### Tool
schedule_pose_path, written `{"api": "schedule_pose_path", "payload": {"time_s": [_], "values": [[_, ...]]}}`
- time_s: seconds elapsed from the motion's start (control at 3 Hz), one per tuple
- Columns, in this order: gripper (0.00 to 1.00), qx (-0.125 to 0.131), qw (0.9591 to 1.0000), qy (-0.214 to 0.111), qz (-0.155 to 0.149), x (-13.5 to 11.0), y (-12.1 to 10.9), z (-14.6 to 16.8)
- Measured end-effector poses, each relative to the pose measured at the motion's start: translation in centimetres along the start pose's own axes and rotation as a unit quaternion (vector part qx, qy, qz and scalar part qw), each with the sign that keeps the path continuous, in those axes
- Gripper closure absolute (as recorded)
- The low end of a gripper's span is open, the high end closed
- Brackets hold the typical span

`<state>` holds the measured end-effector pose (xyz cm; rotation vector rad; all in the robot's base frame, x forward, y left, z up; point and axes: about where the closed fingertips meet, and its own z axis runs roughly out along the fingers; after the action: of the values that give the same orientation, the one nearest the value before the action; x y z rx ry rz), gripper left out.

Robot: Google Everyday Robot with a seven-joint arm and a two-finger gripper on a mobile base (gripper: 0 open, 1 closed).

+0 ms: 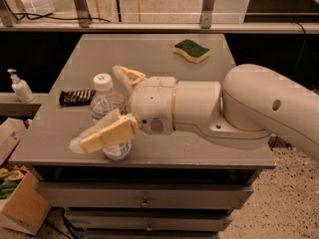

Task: Knock blue plastic bottle over

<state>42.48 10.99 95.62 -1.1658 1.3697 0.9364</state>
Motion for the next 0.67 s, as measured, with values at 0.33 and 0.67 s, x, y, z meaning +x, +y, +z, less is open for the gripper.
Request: {"api": "schedule_pose_path", "payload": {"time_s": [0.33, 0.67], "values": [[0.0, 0.008, 0.9998, 0.016, 0.005, 2.2, -0.2, 1.8], [0.0, 0.021, 0.9993, 0.028, 0.01, 5.0, -1.2, 1.9]]}}
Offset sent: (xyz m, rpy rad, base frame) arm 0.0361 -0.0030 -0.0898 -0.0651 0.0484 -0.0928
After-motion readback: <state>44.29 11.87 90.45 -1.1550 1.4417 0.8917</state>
